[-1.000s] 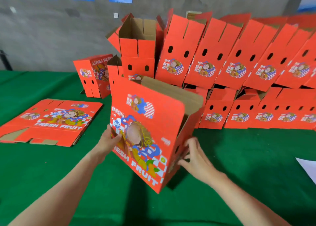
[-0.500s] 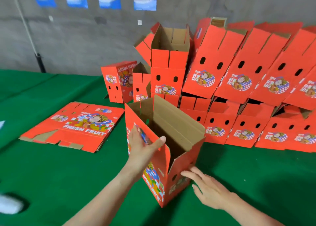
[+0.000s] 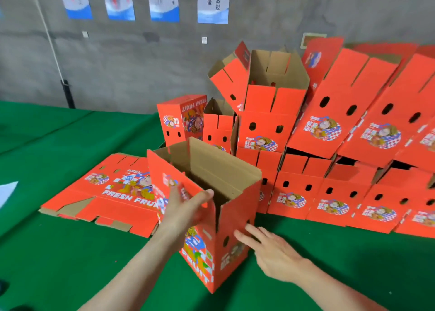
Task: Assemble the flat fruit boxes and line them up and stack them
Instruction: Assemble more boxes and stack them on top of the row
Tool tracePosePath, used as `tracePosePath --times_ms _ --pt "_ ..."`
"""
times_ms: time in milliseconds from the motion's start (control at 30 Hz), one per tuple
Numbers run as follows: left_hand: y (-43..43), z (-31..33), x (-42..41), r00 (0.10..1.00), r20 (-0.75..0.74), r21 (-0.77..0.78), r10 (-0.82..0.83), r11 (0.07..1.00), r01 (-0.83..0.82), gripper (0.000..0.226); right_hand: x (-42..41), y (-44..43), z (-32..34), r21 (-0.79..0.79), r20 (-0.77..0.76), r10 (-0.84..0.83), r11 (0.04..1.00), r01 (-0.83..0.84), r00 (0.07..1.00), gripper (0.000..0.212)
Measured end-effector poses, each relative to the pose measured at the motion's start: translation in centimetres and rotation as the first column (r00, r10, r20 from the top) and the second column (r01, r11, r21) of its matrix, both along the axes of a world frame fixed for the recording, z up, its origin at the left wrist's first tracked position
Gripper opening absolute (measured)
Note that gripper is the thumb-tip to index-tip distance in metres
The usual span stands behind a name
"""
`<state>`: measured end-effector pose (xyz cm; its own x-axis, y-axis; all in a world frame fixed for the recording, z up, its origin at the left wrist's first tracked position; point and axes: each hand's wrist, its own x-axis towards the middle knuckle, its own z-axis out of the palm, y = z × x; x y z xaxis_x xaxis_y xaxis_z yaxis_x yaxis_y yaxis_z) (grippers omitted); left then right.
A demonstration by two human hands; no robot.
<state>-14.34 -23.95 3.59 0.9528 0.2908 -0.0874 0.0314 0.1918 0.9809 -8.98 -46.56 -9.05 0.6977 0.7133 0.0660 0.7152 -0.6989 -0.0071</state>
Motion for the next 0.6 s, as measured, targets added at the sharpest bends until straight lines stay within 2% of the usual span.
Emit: tracePosePath --times_ms 67,167,267,333,400,500,600 --pt "-0.6 0.0 1.3 0.996 0.012 0.012 -0.093 0.996 0.093 0.036 -0.4 -0.9 0.6 -0.083 -0.005 0.052 0.995 -0.052 0.999 0.094" --pt "-1.2 -0.6 2.0 0.989 0.004 -0.008 -0.146 0.989 0.146 0.026 -0.9 -1.4 0.1 -0.181 -0.045 -0.06 0.982 0.051 0.997 0.097" --pt "0.2 -0.7 3.7 0.987 -0.005 0.018 -0.161 0.987 0.161 0.041 0.4 -0.9 0.1 -0.054 -0.037 -0.109 0.993 0.107 0.993 0.083" --pt "1.7 -0.7 5.3 0.981 -0.021 0.045 -0.191 0.98 0.192 0.057 1.5 0.5 0.2 -0.085 -0.087 -0.109 0.991 0.102 0.99 0.078" --pt "3.5 -0.5 7.0 0.975 -0.022 0.058 -0.223 0.973 0.224 0.062 2.8 2.4 -0.1 -0.042 -0.098 -0.143 0.989 0.14 0.985 0.079" --pt "6.5 -0.1 9.5 0.956 -0.004 0.098 -0.292 0.952 0.291 0.052 4.0 5.9 -0.3 -0.024 -0.101 -0.2 0.98 0.199 0.974 0.08" --pt "8.4 -0.1 11.5 0.964 0.028 0.175 -0.263 0.951 0.255 0.033 5.4 8.4 -0.2 -0.038 -0.085 -0.254 0.967 0.252 0.963 0.081"
